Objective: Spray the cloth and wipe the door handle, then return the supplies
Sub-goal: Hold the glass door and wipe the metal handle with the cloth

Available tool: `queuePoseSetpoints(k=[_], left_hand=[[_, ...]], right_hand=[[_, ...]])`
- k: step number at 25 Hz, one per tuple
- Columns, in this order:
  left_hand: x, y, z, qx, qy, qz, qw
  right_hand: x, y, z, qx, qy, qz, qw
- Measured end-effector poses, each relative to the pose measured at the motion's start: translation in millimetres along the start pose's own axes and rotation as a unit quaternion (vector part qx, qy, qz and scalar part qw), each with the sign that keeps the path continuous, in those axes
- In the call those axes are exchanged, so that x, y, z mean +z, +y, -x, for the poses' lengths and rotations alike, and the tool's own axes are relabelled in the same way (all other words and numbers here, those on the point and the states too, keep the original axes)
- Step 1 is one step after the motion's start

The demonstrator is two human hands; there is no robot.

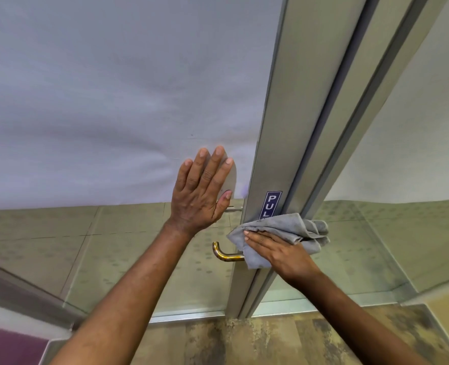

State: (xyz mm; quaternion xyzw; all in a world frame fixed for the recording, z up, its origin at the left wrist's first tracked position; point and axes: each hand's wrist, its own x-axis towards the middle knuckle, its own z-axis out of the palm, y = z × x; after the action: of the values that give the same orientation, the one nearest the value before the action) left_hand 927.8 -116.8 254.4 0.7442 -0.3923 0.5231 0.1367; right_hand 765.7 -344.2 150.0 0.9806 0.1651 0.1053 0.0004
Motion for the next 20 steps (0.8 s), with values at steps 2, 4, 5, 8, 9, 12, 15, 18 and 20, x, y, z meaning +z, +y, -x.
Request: queuePoseSetpoints(k=[2, 4, 5, 8, 9, 12, 15, 18, 20], left_hand=[[0, 0, 0, 0.001, 0.002, -0.001, 1.000], [0, 0, -1, 0.003, 0.005, -0.001, 1.000], [0, 0, -2, 0.004, 0.007, -0.001, 1.000], [0, -1, -3, 0.002, 0.010, -0.006, 1.000], [0, -1, -2, 0.001, 0.011, -0.006, 1.000], [0, 0, -2, 0.003, 0.012, -0.005, 1.000], [0, 0, -3, 0.006, 0.013, -0.009, 1.000], [0, -1, -2, 0.005, 0.012, -0.012, 1.000], [1, -1, -2, 0.008, 0.014, -0.012, 1.000]], right_hand=[[-4, 0, 1, -0.005, -0.002, 0.017, 1.000], [-7, 3, 6, -0.022, 0.010, 0.070, 0.997], [-12, 4, 8, -0.022, 0.022, 0.089, 0.996], [-42, 4, 1, 0.023, 0.109, 0.094, 0.989], [-55, 1, -5, 0.040, 0.140, 0.083, 0.986], [-74, -12, -24, 0.071, 0.179, 0.111, 0.975], [-61, -13, -31, 0.062, 0.123, 0.116, 0.984], [-45, -6, -21, 0.001, 0.051, 0.112, 0.992], [-38, 0, -11, -0.045, 0.003, 0.031, 0.998]])
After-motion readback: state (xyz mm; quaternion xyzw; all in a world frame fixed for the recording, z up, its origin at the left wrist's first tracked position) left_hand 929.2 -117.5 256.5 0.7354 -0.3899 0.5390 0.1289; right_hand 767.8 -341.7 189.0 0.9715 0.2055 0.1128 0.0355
